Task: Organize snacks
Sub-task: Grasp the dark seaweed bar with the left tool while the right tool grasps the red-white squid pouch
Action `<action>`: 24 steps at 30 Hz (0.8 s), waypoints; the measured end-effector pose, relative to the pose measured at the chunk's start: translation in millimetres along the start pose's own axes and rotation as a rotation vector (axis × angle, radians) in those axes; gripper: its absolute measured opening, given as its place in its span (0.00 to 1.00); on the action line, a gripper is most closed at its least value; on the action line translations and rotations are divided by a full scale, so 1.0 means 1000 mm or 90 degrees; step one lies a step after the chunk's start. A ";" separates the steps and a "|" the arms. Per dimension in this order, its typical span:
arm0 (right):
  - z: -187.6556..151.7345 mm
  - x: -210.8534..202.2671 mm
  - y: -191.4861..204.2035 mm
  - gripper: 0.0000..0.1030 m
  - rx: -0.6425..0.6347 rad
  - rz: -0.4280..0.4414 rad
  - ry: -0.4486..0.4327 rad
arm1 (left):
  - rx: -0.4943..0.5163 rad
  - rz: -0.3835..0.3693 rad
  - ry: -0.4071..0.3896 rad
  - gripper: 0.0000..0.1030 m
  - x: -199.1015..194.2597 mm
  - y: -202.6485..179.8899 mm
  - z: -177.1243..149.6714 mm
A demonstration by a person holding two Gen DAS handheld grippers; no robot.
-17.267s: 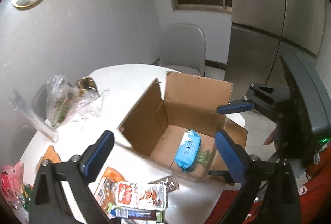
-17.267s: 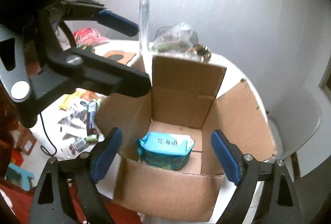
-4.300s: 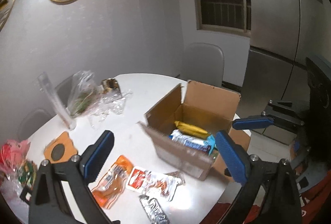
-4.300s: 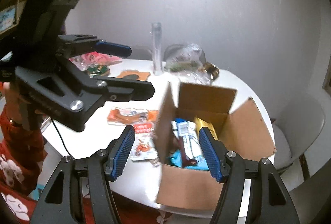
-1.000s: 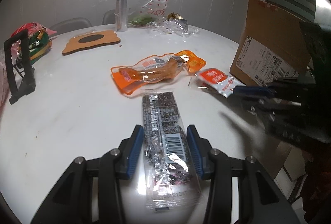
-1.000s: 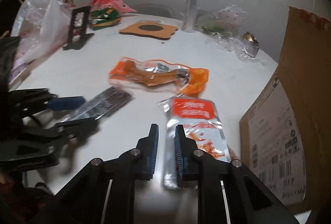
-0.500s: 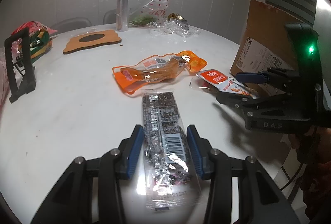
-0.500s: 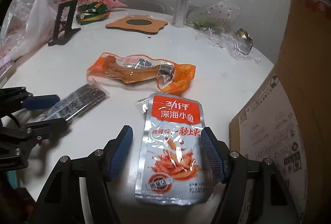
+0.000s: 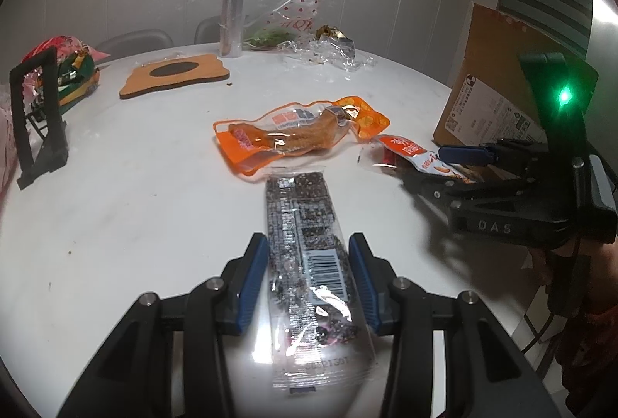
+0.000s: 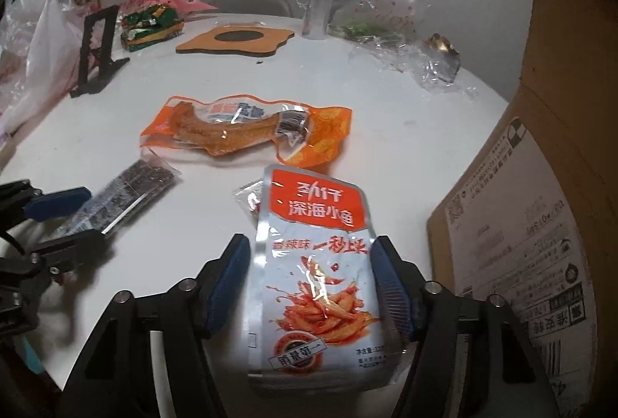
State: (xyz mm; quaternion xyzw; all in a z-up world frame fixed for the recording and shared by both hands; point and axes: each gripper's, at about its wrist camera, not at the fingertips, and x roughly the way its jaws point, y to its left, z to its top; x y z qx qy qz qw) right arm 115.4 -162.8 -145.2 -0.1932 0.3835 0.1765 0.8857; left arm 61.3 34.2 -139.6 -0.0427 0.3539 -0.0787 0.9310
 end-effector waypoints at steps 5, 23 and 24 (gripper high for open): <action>-0.005 -0.006 0.006 0.50 -0.009 0.009 -0.007 | 0.000 -0.005 0.000 0.39 0.000 0.000 0.000; -0.030 -0.031 0.030 0.81 -0.033 0.061 -0.028 | 0.000 0.007 -0.002 0.39 -0.001 -0.002 -0.002; -0.030 -0.030 0.033 0.80 -0.042 0.069 -0.029 | 0.001 0.008 -0.001 0.39 -0.001 -0.002 -0.002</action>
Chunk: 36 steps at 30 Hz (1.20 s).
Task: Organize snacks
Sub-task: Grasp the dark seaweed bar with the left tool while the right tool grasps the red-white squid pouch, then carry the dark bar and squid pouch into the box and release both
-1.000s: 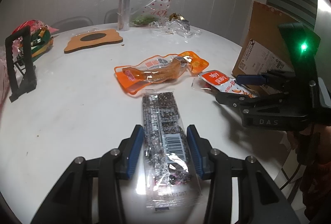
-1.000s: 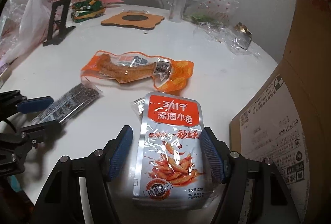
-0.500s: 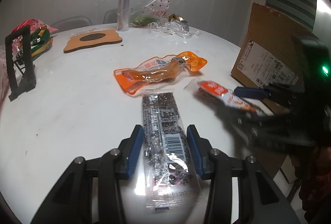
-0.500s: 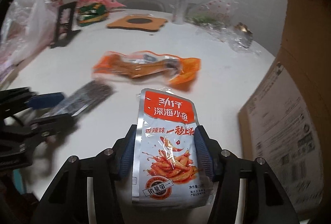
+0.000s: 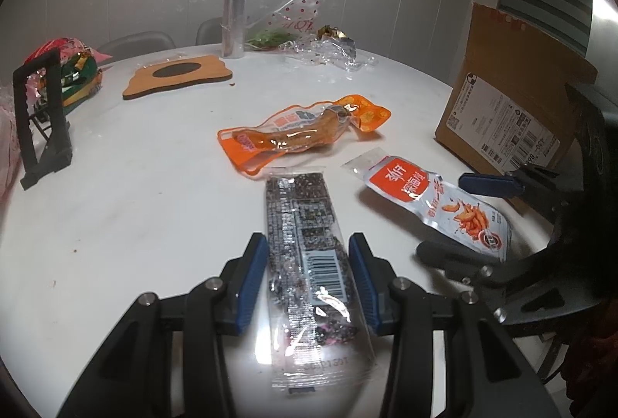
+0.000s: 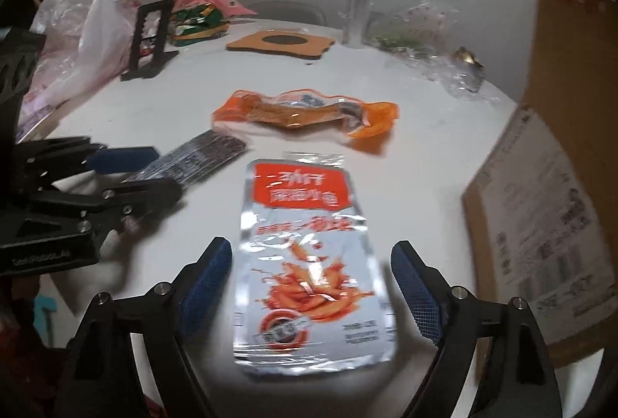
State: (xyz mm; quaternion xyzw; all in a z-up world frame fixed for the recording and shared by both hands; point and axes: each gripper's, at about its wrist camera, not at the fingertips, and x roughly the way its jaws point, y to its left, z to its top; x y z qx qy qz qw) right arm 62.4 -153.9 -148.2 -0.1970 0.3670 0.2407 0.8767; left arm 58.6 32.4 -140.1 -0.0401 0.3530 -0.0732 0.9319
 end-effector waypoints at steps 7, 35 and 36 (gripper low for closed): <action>0.006 0.007 -0.005 0.65 -0.010 0.021 -0.004 | -0.005 -0.005 -0.001 0.39 0.000 0.002 0.001; -0.007 -0.020 -0.012 0.63 -0.014 0.075 -0.073 | 0.065 0.061 0.034 0.40 0.005 -0.032 -0.001; -0.007 -0.019 -0.013 0.63 -0.014 0.075 -0.074 | 0.064 0.059 0.035 0.39 0.005 -0.032 -0.001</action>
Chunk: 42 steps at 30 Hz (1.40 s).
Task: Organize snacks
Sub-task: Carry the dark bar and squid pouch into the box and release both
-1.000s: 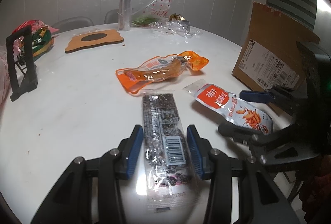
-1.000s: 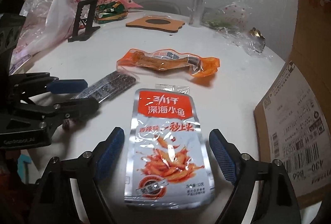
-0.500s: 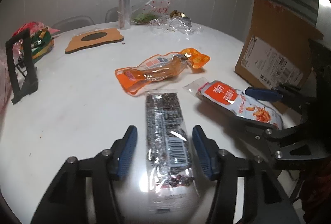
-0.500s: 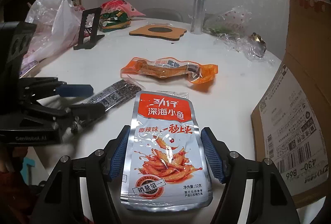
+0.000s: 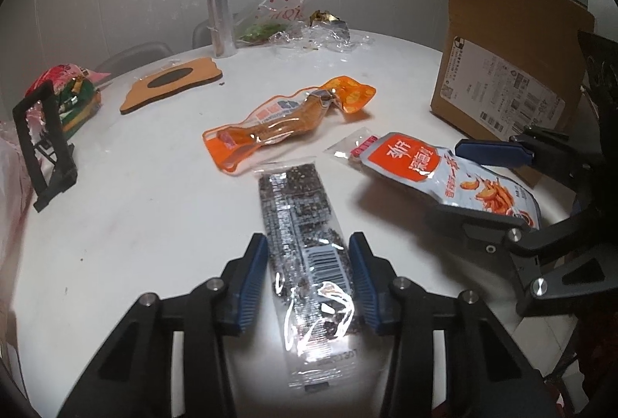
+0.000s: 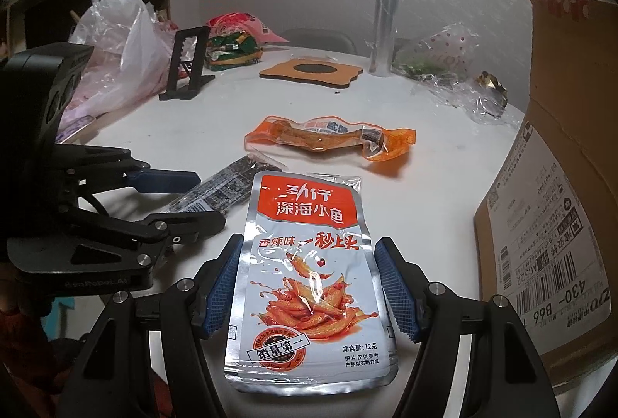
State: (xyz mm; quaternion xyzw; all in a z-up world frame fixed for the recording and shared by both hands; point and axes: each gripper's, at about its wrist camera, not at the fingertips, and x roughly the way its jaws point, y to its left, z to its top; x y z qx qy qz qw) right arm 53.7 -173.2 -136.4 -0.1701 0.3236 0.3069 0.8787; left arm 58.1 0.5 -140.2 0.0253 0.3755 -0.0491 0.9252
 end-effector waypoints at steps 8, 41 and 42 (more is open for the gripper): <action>0.002 -0.007 -0.002 0.63 0.004 0.013 -0.020 | -0.005 -0.004 -0.009 0.39 -0.007 0.006 0.004; 0.136 -0.135 -0.010 0.63 -0.005 0.013 -0.164 | 0.100 -0.069 -0.264 0.39 -0.171 0.009 0.169; 0.137 -0.141 -0.015 0.63 0.000 0.005 -0.169 | 0.109 -0.081 -0.263 0.39 -0.171 0.003 0.175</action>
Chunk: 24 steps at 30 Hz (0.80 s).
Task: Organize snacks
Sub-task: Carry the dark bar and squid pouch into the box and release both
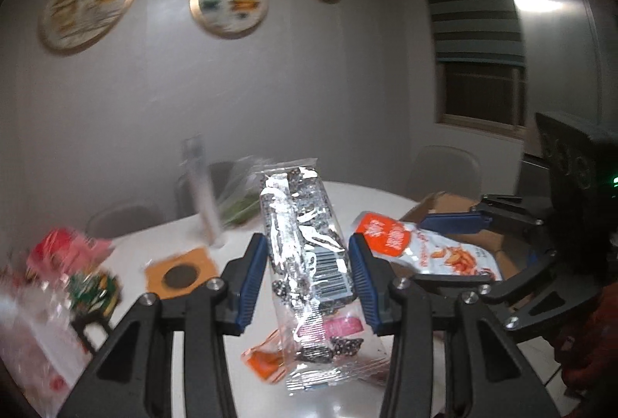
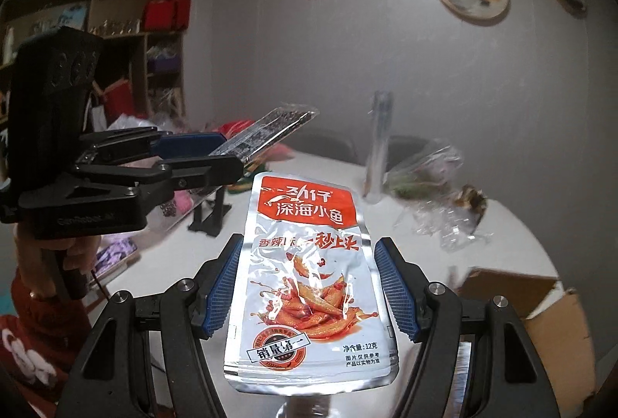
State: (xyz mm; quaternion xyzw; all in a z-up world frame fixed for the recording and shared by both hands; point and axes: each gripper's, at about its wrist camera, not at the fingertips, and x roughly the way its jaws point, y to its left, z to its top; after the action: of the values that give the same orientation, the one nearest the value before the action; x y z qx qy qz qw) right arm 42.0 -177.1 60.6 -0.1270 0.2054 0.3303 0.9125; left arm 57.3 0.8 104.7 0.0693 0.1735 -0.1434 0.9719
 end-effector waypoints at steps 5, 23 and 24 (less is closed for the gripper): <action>-0.004 -0.032 -0.038 0.63 0.033 -0.049 -0.007 | 0.043 -0.086 0.013 0.39 0.025 -0.041 0.032; -0.083 -0.043 -0.153 0.63 0.177 -0.115 0.121 | 0.148 -0.325 0.293 0.39 0.176 -0.191 0.048; -0.086 -0.038 -0.156 0.63 0.176 -0.112 0.131 | 0.154 -0.324 0.310 0.39 0.184 -0.195 0.046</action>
State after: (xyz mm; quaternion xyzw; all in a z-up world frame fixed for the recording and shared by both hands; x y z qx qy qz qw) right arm 92.9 -346.0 17.1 -0.0512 0.3288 0.2032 0.9209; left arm 177.7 -239.7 65.1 0.1705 0.3931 -0.3794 0.8201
